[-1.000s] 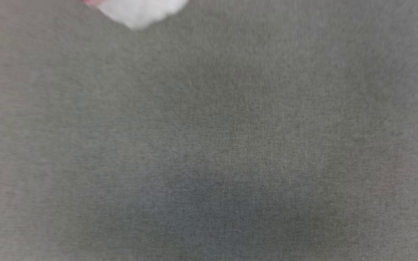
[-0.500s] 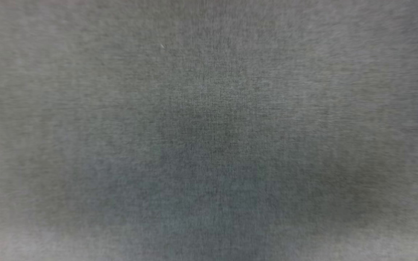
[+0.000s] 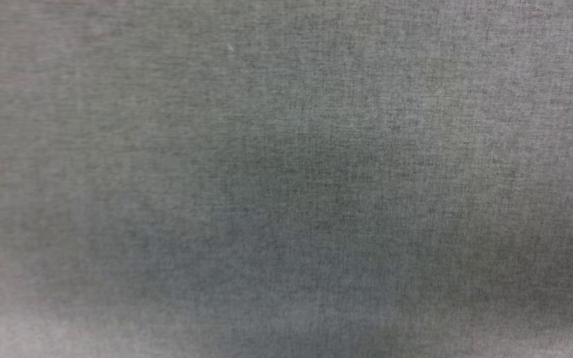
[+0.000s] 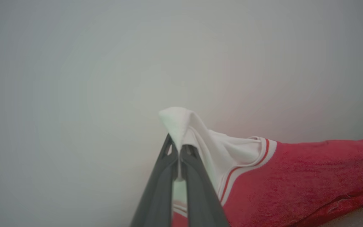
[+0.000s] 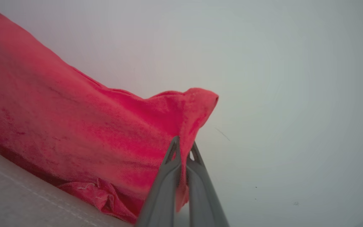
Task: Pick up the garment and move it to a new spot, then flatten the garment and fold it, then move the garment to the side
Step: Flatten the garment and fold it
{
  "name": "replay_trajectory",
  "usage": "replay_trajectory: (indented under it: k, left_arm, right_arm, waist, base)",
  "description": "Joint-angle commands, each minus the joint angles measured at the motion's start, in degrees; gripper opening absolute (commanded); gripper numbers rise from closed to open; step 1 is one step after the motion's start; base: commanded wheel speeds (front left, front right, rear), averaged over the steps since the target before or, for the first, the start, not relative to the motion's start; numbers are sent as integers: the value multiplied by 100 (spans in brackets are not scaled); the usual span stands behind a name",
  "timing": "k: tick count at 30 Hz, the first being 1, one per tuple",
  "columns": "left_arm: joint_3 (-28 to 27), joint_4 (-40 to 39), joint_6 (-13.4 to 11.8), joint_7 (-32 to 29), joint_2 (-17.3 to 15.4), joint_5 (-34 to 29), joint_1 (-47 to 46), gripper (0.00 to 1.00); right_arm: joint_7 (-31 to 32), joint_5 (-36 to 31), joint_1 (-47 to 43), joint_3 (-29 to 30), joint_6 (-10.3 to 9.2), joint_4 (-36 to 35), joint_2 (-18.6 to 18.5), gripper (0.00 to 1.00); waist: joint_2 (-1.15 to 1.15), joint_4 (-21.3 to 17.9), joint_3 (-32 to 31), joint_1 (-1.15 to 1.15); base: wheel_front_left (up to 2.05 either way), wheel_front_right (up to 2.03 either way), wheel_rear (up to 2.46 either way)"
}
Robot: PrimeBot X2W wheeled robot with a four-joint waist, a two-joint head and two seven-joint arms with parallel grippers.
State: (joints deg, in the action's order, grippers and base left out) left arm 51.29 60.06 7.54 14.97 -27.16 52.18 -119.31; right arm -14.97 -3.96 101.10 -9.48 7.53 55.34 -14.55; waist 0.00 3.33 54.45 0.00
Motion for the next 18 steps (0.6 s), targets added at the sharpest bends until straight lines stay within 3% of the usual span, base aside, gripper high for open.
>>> replay_trajectory:
  k: [1,9,18]
  left_arm:
    - [58,-23,-13,22,40,83,153,0]
    - [603,-376,-13,-177,-28,618,1137,0]
    - [1327,-1470,-12,-622,-469,1226,2416,0]
  right_arm:
    - [-25,58,-68,-50,-8,18,-64,0]
    - [-26,593,-649,-683,-8,279,-217,0]
    - [36,1792,-1814,-1732,-8,117,-629,0]
  waist:
    - [0,212,-312,0]
    - [0,451,-1205,0]
    - [0,605,-2305,0]
  base:
    - [0,0,0]
    - [0,0,0]
    - [0,0,0]
